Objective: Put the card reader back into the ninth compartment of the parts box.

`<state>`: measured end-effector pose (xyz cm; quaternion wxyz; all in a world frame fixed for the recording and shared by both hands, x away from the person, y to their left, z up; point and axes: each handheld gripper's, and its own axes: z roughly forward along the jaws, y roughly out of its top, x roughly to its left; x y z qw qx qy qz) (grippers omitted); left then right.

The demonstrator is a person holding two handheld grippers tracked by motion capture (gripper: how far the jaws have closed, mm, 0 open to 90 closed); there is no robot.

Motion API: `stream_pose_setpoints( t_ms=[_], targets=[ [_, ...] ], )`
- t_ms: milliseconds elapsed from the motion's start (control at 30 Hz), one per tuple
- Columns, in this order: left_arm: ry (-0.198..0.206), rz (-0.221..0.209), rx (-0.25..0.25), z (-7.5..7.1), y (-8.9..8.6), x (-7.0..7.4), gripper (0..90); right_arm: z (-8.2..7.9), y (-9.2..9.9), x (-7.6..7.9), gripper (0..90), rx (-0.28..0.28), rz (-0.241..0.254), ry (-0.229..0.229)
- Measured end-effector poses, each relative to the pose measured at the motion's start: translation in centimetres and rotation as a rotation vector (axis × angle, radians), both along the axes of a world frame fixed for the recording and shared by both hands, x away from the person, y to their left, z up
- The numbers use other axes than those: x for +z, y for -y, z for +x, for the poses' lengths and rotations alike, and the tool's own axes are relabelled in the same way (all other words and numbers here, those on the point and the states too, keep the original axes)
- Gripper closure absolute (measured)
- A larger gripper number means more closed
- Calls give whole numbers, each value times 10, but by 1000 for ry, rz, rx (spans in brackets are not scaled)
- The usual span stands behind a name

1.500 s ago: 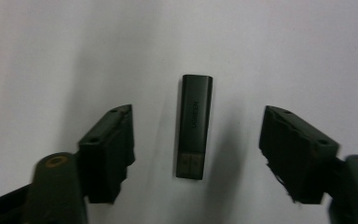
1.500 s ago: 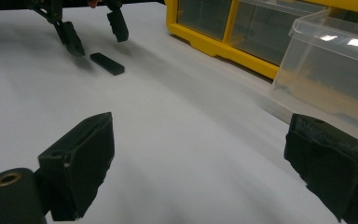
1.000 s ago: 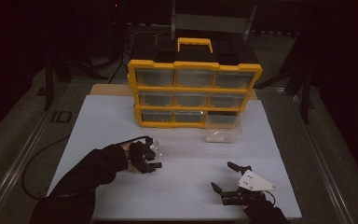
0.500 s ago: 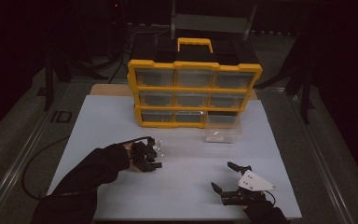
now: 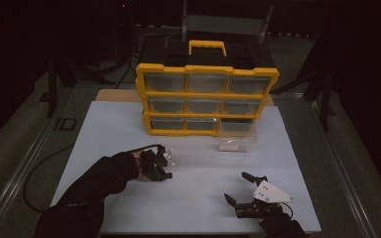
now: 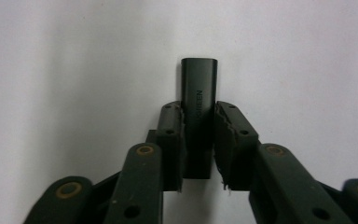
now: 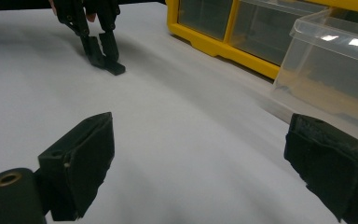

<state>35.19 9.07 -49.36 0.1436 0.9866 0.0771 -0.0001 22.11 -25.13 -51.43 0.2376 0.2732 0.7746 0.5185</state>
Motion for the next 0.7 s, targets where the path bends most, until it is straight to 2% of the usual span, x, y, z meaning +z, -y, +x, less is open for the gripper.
stream_pose_setpoints(
  t_ms=[33, 67, 133, 200, 300, 400, 467, 500, 700],
  targets=[
    [-2, 0, 1, 0, 0, 0, 740, 0, 0, 0, 85, -1, -4, 0],
    [-2, 20, -13, 2, 0, 1, 741, 0, 0, 0, 85, 0, 1, 0],
    [-10, 2, 25, 0, 1, 0, 746, 0, 0, 0, 85, -2, -10, -1],
    [0, 1, 26, -1, 1, 1, 746, 0, 0, 0, 85, 1, 0, -1],
    [-9, -11, 30, 0, 0, 4, 746, 0, 0, 0, 85, -1, -4, -3],
    [-2, 5, 13, 0, 1, 7, 747, 0, 0, 0, 85, 0, 0, 0],
    [1, -1, 10, -1, 2, 10, 747, 0, 0, 0, 85, -1, -2, -1],
    [2, 12, -11, 0, 2, 12, 747, 0, 0, 0, 85, -1, -3, -2],
    [10, 5, -15, -1, 4, 21, 747, 0, 0, 0, 85, -1, -2, -1]
  ],
)
